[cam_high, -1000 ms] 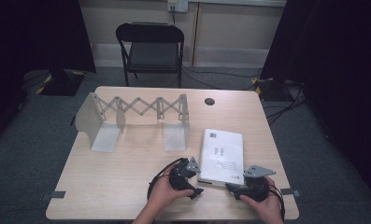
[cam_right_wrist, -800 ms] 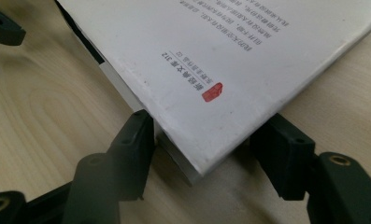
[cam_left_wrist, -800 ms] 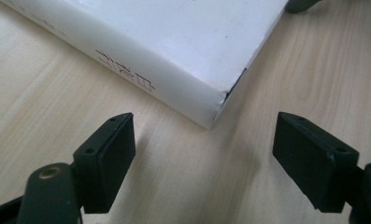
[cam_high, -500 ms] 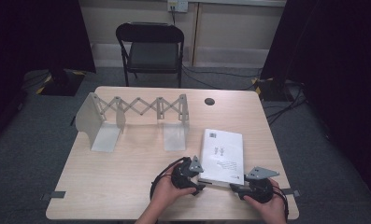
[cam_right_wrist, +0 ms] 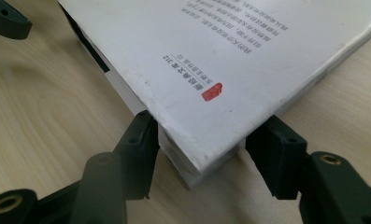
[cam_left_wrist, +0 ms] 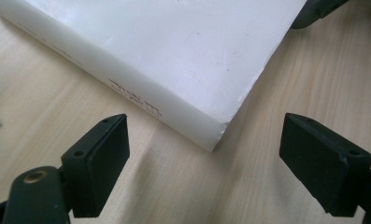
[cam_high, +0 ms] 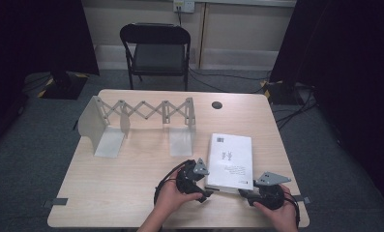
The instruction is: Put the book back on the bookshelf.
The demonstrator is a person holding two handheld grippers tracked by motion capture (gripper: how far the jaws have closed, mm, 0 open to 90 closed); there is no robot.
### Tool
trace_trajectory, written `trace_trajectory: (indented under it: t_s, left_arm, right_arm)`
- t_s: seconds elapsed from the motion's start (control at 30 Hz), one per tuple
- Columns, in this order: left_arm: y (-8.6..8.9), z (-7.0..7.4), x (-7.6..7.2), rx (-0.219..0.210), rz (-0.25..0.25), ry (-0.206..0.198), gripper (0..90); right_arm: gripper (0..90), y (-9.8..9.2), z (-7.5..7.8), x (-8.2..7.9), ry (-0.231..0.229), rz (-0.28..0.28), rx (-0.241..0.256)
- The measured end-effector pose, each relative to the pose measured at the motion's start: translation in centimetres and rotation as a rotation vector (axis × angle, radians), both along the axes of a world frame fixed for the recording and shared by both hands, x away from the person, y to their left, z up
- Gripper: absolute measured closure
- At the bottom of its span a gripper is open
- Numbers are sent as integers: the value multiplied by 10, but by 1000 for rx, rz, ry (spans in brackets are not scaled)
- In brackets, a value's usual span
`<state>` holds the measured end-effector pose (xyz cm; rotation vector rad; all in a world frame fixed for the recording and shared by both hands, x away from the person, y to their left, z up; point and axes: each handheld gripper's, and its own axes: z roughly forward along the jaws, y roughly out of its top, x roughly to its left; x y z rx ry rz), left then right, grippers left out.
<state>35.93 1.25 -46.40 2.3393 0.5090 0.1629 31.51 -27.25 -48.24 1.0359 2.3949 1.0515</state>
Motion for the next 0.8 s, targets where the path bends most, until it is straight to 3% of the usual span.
trace_trajectory:
  t_s: [0.2,0.4,0.6,0.63,0.8]
  left_arm:
    - [0,12,2,0,-1,-18,159]
    - [-10,25,3,5,-31,-62,160]
    - [-22,30,4,3,-61,-87,162]
    - [-27,31,4,21,-78,-96,163]
    - [-36,32,5,35,-98,-112,165]
  right_arm:
    - [465,1,5,-1,-13,-5,14]
    - [469,2,10,-1,-29,-6,12]
    - [470,3,14,0,-36,-5,21]
    - [471,3,14,0,-35,-2,26]
    - [471,3,15,0,-36,-1,25]
